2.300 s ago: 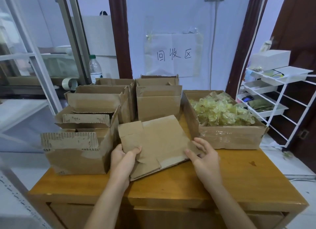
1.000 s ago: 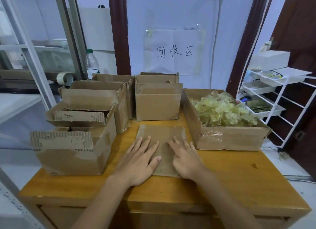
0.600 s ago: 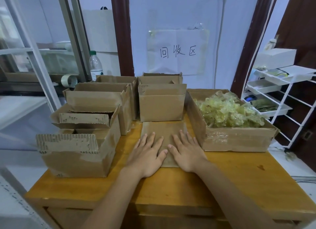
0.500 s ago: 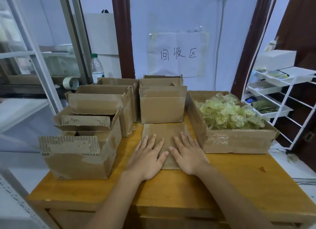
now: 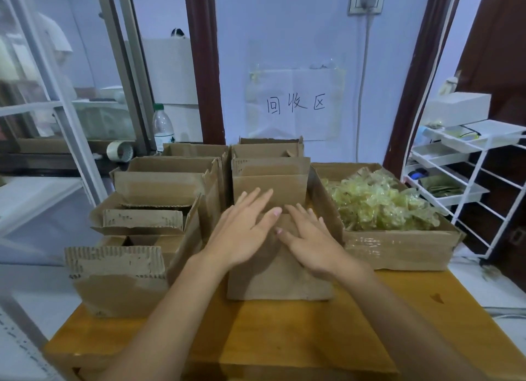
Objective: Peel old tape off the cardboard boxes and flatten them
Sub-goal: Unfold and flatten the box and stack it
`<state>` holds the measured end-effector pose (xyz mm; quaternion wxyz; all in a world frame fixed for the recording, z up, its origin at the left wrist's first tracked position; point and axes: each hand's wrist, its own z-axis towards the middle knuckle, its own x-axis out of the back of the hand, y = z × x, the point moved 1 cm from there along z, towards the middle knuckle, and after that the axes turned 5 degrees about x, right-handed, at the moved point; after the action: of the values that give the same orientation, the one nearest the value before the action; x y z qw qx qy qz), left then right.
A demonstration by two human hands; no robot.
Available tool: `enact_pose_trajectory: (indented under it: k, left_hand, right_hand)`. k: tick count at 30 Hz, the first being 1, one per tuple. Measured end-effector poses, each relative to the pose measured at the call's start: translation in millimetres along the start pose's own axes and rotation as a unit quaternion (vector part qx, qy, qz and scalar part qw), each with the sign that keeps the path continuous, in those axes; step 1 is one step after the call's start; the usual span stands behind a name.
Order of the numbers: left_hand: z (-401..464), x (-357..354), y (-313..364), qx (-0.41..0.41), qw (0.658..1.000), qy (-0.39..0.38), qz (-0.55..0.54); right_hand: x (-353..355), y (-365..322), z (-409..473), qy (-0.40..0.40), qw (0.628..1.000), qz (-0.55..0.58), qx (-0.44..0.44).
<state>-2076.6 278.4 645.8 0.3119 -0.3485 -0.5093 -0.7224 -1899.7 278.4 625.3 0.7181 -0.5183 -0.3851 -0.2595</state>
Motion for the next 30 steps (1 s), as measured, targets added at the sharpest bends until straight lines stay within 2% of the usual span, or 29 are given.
enact_pose_trajectory:
  k: [5, 11, 14, 20, 25, 30]
  left_hand:
    - [42.6, 2.9, -6.6, 0.04, 0.991, 0.086, -0.089]
    - [72.2, -13.9, -24.3, 0.104, 0.956, 0.2, -0.188]
    - [77.9, -19.1, -35.4, 0.102, 0.957, 0.204, -0.181]
    - [97.0, -27.2, -49.8, 0.128, 0.955, 0.167, -0.208]
    - [107.1, -38.2, -58.7, 0.122, 0.951, 0.226, -0.173]
    - [111.5, -49.4, -66.5, 0.146, 0.951, 0.232, -0.145]
  right_hand:
    - [27.1, -11.7, 25.5, 0.094, 0.976, 0.189, -0.061]
    - [34.5, 8.2, 80.8, 0.192, 0.934, 0.269, -0.136]
    - [35.0, 17.3, 97.0, 0.191, 0.925, 0.291, -0.154]
    - [28.7, 36.8, 116.4, 0.187, 0.913, 0.321, -0.172]
    - [21.3, 47.2, 126.9, 0.202, 0.905, 0.345, -0.143]
    - [14.3, 49.0, 140.0, 0.221, 0.913, 0.313, -0.138]
